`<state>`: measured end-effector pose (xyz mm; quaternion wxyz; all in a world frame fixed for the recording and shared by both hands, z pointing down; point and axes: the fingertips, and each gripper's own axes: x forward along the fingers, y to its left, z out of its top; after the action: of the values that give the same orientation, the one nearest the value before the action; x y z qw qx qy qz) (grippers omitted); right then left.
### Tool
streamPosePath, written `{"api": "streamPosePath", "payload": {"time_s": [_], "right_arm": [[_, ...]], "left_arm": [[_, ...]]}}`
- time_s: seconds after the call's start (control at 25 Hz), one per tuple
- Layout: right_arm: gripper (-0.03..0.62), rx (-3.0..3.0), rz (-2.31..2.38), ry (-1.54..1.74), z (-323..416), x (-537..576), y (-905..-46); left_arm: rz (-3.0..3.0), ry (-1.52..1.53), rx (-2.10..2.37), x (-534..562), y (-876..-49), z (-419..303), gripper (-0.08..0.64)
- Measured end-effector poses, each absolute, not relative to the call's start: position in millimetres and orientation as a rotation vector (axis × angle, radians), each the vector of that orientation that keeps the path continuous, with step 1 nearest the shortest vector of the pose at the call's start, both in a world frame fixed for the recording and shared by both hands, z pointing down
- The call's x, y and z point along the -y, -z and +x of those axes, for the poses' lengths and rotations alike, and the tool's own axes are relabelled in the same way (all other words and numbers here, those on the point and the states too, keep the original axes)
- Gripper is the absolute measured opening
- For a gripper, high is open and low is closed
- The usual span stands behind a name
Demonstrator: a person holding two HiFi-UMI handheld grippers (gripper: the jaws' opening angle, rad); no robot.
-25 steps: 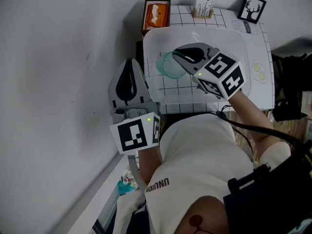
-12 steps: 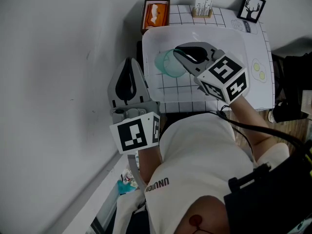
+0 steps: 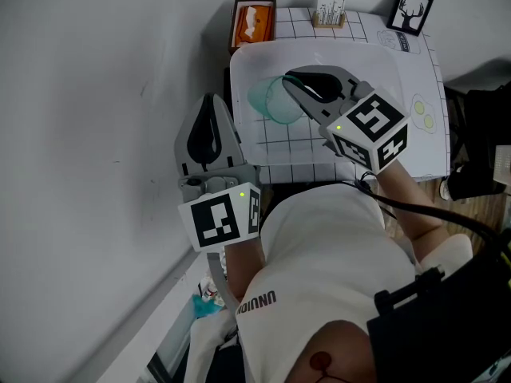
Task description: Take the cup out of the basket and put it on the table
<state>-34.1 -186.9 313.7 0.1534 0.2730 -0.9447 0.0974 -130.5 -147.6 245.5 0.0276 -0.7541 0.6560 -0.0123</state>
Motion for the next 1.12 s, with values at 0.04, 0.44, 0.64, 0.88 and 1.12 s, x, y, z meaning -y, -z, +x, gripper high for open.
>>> {"api": "streamPosePath", "payload": {"time_s": [0.04, 0.44, 0.64, 0.88, 1.12], "right_arm": [[0.04, 2.719, 0.786, -0.279, -34, 186, -312], [0.04, 2.774, 0.817, -0.262, -33, 181, -299], [0.04, 2.787, 0.829, -0.251, -33, 177, -296], [0.038, 2.806, 0.857, -0.232, -31, 176, -289], [0.038, 2.813, 0.863, -0.221, -30, 174, -285]], "left_arm": [[-2.326, 0.038, -2.026, 147, -245, -131, 0.012], [-2.317, 0.043, -2.024, 143, -243, -130, 0.012], [-2.323, 0.033, -2.02, 139, -244, -130, 0.012], [-2.321, 0.031, -2.024, 137, -245, -130, 0.012], [-2.319, 0.024, -2.026, 135, -244, -129, 0.012]]}}
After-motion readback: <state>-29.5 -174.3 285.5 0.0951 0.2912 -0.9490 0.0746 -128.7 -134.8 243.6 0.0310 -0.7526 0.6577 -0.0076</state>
